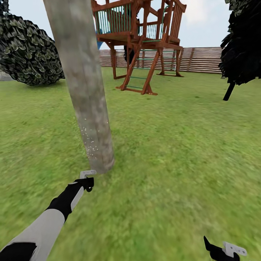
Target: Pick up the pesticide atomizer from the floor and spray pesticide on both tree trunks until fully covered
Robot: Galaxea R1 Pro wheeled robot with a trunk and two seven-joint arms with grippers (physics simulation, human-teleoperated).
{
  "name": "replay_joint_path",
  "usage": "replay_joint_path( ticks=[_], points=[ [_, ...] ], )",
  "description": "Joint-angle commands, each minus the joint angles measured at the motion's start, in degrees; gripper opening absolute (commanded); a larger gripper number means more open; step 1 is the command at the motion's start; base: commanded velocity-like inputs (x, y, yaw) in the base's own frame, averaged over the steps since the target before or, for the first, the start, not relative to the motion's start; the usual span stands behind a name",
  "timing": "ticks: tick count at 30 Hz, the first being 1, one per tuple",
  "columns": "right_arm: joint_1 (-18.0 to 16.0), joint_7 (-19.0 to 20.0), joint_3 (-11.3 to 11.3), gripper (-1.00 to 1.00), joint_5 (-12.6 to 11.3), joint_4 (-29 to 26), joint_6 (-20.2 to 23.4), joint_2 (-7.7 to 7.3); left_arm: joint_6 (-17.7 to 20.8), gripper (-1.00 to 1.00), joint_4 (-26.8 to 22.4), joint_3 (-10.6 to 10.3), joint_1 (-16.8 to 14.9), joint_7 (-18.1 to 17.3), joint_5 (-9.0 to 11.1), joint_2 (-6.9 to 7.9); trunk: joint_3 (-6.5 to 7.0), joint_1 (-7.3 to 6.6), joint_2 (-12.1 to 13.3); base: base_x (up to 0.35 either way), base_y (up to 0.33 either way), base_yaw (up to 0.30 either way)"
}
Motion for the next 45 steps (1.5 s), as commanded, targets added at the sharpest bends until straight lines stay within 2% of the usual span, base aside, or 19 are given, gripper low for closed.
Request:
replay_joint_path(
  ticks=[1,10,19,26,31,37,45],
  points=[
    [0.00,0.00,0.00,1.00,0.00,0.00,0.00,0.00,0.00,-1.00,0.00,0.00,-0.02,0.01,0.01,0.00,0.00,0.00,0.00,0.276,-0.165,0.275],
    [0.00,0.00,0.00,1.00,0.00,0.00,0.00,0.00,0.00,-1.00,0.00,0.00,0.03,0.01,0.05,-0.03,0.00,0.00,0.00,0.081,-0.247,0.067],
    [0.00,0.00,0.00,1.00,0.01,0.00,0.00,0.00,0.00,-1.00,0.00,0.00,0.01,0.03,-0.02,0.00,0.00,0.00,0.00,0.116,-0.254,0.246],
    [0.00,0.00,0.00,1.00,0.00,0.00,0.00,0.00,0.00,-1.00,0.00,0.00,0.03,0.06,-0.03,0.00,0.00,0.00,0.00,0.172,-0.242,0.047],
    [0.00,0.00,0.00,1.00,0.02,0.00,0.00,0.00,0.00,-1.00,0.00,0.00,0.02,0.04,-0.03,-0.01,0.00,0.00,0.00,0.137,-0.248,0.232],
    [0.00,0.00,0.00,1.00,0.03,0.00,0.00,0.00,0.00,-1.00,0.06,0.00,0.01,0.07,-0.03,-0.08,0.00,0.00,0.00,0.068,-0.266,0.274],
    [0.00,0.00,0.00,1.00,0.00,0.00,0.00,0.00,0.00,-1.00,0.17,0.00,0.03,0.08,-0.03,-0.08,0.00,0.00,0.00,0.039,-0.164,0.103]
  ],
)
